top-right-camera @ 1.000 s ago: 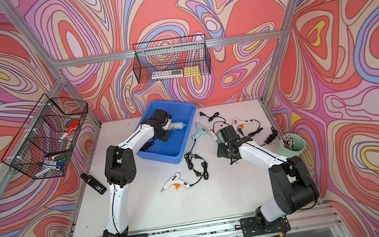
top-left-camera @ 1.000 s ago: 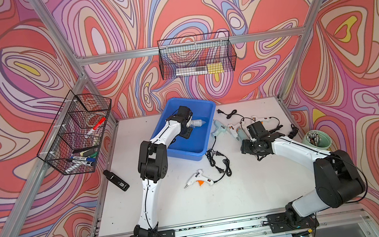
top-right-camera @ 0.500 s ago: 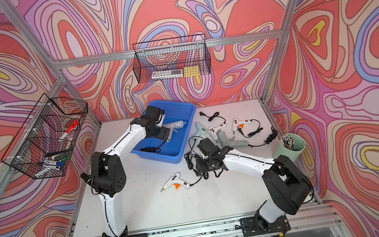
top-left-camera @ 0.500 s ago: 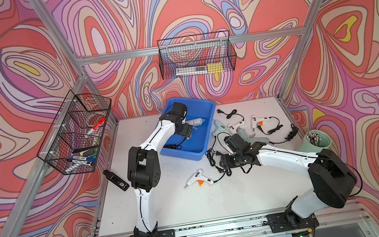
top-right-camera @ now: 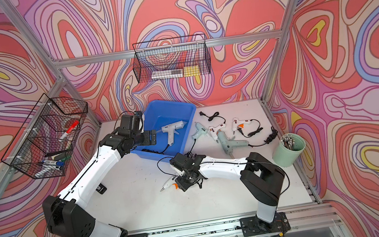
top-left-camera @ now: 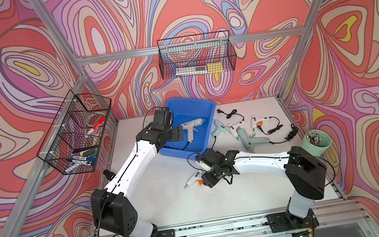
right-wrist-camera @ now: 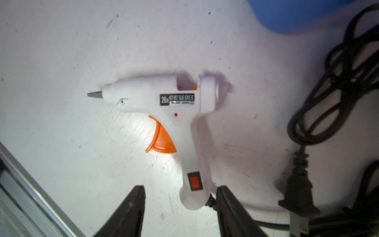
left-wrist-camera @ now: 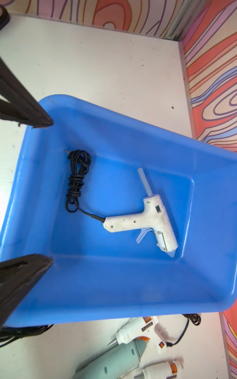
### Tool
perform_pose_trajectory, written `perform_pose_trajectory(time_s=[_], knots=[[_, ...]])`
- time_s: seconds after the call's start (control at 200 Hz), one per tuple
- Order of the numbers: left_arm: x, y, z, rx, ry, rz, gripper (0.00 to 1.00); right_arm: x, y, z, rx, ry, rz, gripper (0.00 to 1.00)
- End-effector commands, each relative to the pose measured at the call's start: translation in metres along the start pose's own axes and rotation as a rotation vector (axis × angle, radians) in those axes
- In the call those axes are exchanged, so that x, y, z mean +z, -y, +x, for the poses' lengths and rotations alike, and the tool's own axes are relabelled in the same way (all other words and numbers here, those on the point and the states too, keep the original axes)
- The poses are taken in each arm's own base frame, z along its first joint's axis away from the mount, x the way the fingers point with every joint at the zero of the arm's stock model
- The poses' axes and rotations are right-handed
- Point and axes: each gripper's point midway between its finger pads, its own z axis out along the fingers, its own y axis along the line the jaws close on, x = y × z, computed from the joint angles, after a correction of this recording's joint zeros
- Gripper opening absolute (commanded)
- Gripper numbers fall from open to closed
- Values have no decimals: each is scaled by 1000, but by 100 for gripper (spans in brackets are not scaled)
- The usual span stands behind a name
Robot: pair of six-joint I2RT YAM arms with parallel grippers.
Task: Put the hot melt glue gun into the storage box
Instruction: Pick up the hot melt adhesive gun from the center of the board.
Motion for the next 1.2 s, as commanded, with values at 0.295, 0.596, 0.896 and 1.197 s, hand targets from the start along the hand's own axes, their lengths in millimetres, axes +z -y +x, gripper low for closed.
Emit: perform_pose_trajectory(time_s=[0.295,0.596,0.896,1.197], knots=[[-67,-14,0,-174,210,53,99,26,20,15,-124,-119,176,57],[-91,-32,5,-211,275,-5,99,38,12,25,-198,-171,227,32],[-106,-40,4,-232,319,-24,99,6,3,17,-196,-104,265,0],[-115,-39,0,-243,333,-13,99,-111,22,-38,-82,228,431,0]])
